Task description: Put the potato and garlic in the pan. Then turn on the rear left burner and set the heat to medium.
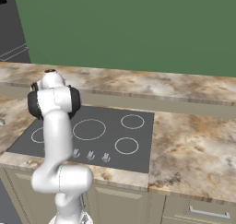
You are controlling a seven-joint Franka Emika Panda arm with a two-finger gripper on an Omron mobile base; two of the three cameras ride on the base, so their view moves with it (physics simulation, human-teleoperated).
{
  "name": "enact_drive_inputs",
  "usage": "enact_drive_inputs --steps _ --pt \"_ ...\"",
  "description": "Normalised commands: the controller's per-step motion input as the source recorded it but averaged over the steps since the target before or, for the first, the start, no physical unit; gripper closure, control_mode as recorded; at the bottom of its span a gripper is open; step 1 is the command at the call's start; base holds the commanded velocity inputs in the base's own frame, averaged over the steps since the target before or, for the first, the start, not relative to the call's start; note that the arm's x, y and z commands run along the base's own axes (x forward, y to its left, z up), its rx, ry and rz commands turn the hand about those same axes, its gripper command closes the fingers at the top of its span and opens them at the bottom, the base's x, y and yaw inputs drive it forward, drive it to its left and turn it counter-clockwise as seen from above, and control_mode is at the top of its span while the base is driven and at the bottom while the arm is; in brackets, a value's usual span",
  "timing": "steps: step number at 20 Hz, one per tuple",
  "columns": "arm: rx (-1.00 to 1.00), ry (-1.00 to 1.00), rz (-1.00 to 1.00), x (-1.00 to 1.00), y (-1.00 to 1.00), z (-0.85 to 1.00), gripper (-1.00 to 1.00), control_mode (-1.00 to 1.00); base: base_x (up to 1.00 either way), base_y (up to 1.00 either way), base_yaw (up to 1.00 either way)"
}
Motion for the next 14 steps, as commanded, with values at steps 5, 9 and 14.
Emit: enact_drive_inputs --steps 5,9,14 --pt "0.01 0.0 0.0 -0.2 0.08 0.37 -1.0 -1.0 0.0 0.0 0.0" --pt "0.06 -0.02 0.0 -0.41 0.25 0.28 -1.0 -1.0 0.0 0.0 0.0" --pt "0.11 -0.08 0.0 -0.52 0.35 0.07 -1.0 -1.0 0.0 0.0 0.0"
